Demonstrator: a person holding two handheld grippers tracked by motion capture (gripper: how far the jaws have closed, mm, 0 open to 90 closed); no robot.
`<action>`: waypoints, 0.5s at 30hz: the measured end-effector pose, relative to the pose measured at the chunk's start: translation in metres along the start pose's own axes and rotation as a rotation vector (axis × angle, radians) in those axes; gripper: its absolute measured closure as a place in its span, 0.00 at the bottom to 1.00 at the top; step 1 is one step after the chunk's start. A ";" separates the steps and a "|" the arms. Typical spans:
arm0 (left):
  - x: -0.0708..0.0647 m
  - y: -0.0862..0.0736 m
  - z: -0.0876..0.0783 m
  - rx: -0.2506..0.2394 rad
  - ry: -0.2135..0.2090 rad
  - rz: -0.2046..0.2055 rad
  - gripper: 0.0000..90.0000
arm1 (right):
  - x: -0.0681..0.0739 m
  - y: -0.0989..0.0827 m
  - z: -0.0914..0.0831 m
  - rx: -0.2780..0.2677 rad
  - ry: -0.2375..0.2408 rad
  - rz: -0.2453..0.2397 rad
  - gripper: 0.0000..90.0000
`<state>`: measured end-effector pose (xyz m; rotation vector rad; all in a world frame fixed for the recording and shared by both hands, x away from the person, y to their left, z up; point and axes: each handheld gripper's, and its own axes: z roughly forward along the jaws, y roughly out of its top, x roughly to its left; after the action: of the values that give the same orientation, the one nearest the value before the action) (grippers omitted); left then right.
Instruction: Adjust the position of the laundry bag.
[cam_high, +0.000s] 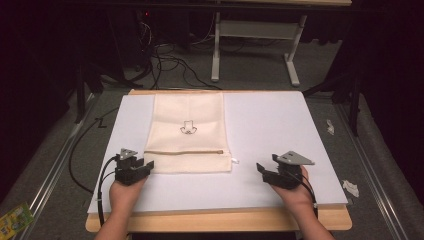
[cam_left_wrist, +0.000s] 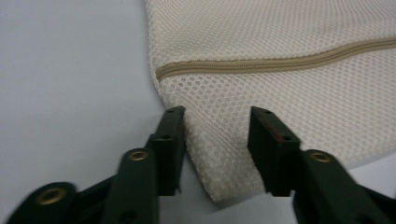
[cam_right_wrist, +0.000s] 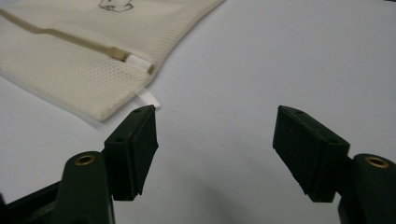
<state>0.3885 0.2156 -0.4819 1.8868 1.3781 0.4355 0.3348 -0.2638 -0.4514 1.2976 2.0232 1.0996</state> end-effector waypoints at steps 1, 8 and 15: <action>0.000 0.000 0.000 0.001 -0.007 -0.002 0.74 | 0.007 0.004 0.007 0.007 0.014 -0.010 0.38; 0.001 -0.001 -0.001 0.016 -0.032 0.023 0.96 | 0.040 0.029 0.069 0.098 0.099 -0.021 0.57; -0.001 -0.002 -0.002 0.010 -0.021 0.036 0.96 | 0.058 0.037 0.110 0.173 0.095 -0.035 0.66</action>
<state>0.3858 0.2157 -0.4817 1.9217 1.3365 0.4265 0.4110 -0.1634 -0.4804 1.3101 2.2450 1.0064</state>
